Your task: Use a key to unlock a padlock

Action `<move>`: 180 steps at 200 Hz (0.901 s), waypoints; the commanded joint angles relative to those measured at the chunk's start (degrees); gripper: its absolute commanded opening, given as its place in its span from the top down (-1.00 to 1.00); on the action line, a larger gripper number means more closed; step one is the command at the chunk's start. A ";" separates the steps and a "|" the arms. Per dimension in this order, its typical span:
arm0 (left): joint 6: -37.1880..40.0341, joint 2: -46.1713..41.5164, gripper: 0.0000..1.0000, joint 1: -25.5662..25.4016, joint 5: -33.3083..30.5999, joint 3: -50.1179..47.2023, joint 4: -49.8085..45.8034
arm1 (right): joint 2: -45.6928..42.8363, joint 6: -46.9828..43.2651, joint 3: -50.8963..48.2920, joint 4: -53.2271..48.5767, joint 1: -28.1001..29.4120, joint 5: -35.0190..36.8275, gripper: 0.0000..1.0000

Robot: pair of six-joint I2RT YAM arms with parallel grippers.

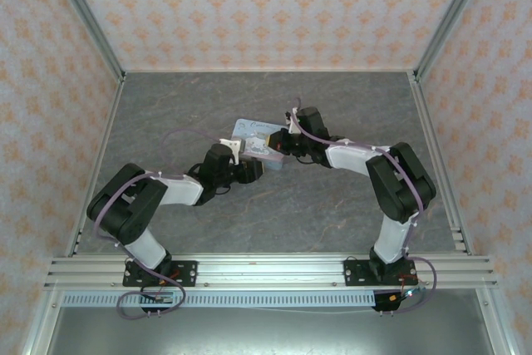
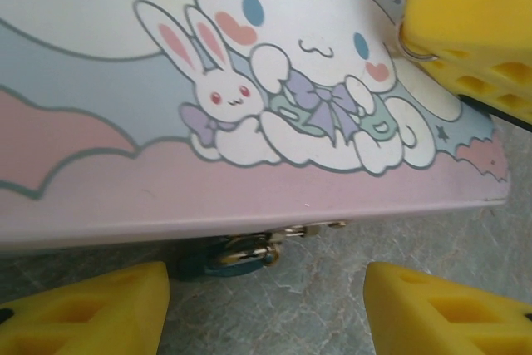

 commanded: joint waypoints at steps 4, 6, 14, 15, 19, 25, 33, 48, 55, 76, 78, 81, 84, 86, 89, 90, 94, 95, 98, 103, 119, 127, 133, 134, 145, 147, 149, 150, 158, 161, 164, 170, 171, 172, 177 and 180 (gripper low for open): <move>2.54 1.18 -0.27 -0.27 -2.92 1.17 1.31 | 2.45 0.11 -2.41 -5.29 1.16 1.09 1.00; 2.60 1.27 -0.27 -0.33 -2.90 1.23 1.34 | 2.45 0.10 -2.40 -5.25 1.16 1.08 1.00; 2.80 1.70 -0.27 -0.36 -2.81 1.49 1.22 | 2.43 0.04 -2.40 -5.27 1.24 1.12 1.00; 2.82 1.76 -0.27 -0.37 -2.81 1.52 1.26 | 2.40 0.00 -2.40 -5.30 1.24 1.15 1.00; 2.98 2.02 -0.26 -0.30 -2.80 1.65 1.17 | 2.39 -0.04 -2.40 -5.30 1.17 1.06 1.00; 3.09 2.30 -0.25 -0.30 -2.76 1.79 1.12 | 2.38 -0.05 -2.51 -5.25 1.20 1.16 1.00; 3.25 2.67 -0.23 -0.32 -2.77 2.03 1.11 | 2.41 -0.08 -2.49 -5.35 1.22 1.13 1.00; 3.53 3.24 -0.19 -0.49 -2.77 2.33 1.10 | 2.35 -0.17 -2.52 -5.27 1.25 1.10 1.00; 3.72 3.47 -0.16 -0.56 -2.80 2.55 1.06 | 2.31 -0.14 -2.49 -5.28 1.25 1.15 1.00; 4.23 4.34 -0.11 -0.85 -2.79 3.30 0.44 | 2.19 -0.35 -2.50 -5.41 1.35 1.08 1.00; 4.28 4.48 -0.11 -0.83 -2.73 3.41 0.42 | 2.25 -0.38 -2.49 -5.43 1.36 1.08 1.00; 4.36 4.58 -0.10 -0.87 -2.72 3.51 0.42 | 2.21 -0.37 -2.49 -5.49 1.38 1.14 1.00; 4.34 4.71 -0.09 -0.91 -2.71 3.60 0.44 | 2.21 -0.34 -2.48 -5.46 1.34 1.09 1.00; 4.37 4.88 -0.09 -0.91 -2.69 3.69 0.45 | 2.19 -0.38 -2.49 -5.49 1.36 1.10 1.00; 4.29 4.99 -0.09 -0.99 -2.68 3.76 0.42 | 2.24 -0.41 -2.53 -5.46 1.39 1.08 1.00; 4.30 5.03 -0.08 -1.04 -2.70 3.79 0.46 | 2.26 -0.40 -2.51 -5.43 1.36 1.08 1.00; 4.28 5.29 -0.07 -1.00 -2.59 3.90 0.46 | 2.20 -0.44 -2.49 -5.52 1.35 1.08 1.00; 4.26 5.31 -0.07 -1.04 -2.61 3.96 0.44 | 2.24 -0.46 -2.49 -5.56 1.34 1.08 1.00; 4.35 5.49 -0.06 -1.08 -2.56 4.00 0.42 | 2.21 -0.51 -2.49 -5.54 1.33 1.08 1.00; 4.32 5.66 -0.05 -1.15 -2.54 4.17 0.42 | 2.19 -0.55 -2.49 -5.55 1.33 1.09 1.00; 4.36 6.46 -0.03 -1.34 -2.54 4.53 0.42 | 2.24 -0.62 -2.50 -5.59 1.35 1.08 1.00; 4.24 6.73 -0.02 -1.39 -2.70 4.63 0.39 | 2.21 -0.60 -2.49 -5.60 1.40 1.07 1.00; 4.24 7.03 -0.01 -1.46 -2.71 4.78 0.39 | 2.20 -0.61 -2.48 -5.64 1.39 1.06 1.00; 4.24 7.06 -0.01 -1.45 -2.71 4.79 0.36 | 2.19 -0.59 -2.49 -5.66 1.36 1.07 1.00; 4.16 7.35 0.02 -1.61 -2.71 4.92 0.35 | 2.10 -0.59 -2.49 -5.64 1.36 1.04 1.00; 4.13 7.40 0.02 -1.61 -2.78 4.96 0.38 | 2.10 -0.62 -2.51 -5.60 1.43 1.09 1.00; 4.10 7.48 0.02 -1.68 -2.77 4.90 0.41 | 2.05 -0.61 -2.52 -5.59 1.45 1.02 1.00; 4.04 7.51 0.03 -1.73 -2.79 4.94 0.41 | 2.08 -0.63 -2.50 -5.55 1.43 0.96 1.00; 3.82 7.72 0.04 -1.74 -2.88 5.05 0.46 | 2.10 -0.58 -2.49 -5.56 1.43 0.99 1.00; 3.75 7.76 0.05 -1.85 -2.89 5.06 0.50 | 2.08 -0.65 -2.49 -5.56 1.48 1.11 1.00; 3.64 7.80 0.06 -1.81 -3.00 5.06 0.62 | 2.10 -0.60 -2.50 -5.51 1.45 1.01 1.00; 3.31 7.95 0.07 -2.01 -3.23 5.10 0.70 | 2.10 -0.63 -2.54 -5.58 1.50 0.99 1.00; 3.29 8.01 0.07 -1.99 -3.28 5.13 0.69 | 2.10 -0.60 -2.56 -5.59 1.46 0.99 1.00; 3.28 7.99 0.07 -1.98 -3.26 5.14 0.77 | 2.10 -0.63 -2.52 -5.59 1.48 0.99 1.00; 3.08 8.15 0.08 -2.01 -3.30 5.20 0.84 | 2.05 -0.63 -2.63 -5.52 1.52 0.99 1.00; 2.96 8.20 0.08 -2.10 -3.39 5.28 0.85 | 2.09 -0.58 -2.63 -5.53 1.54 1.07 1.00</move>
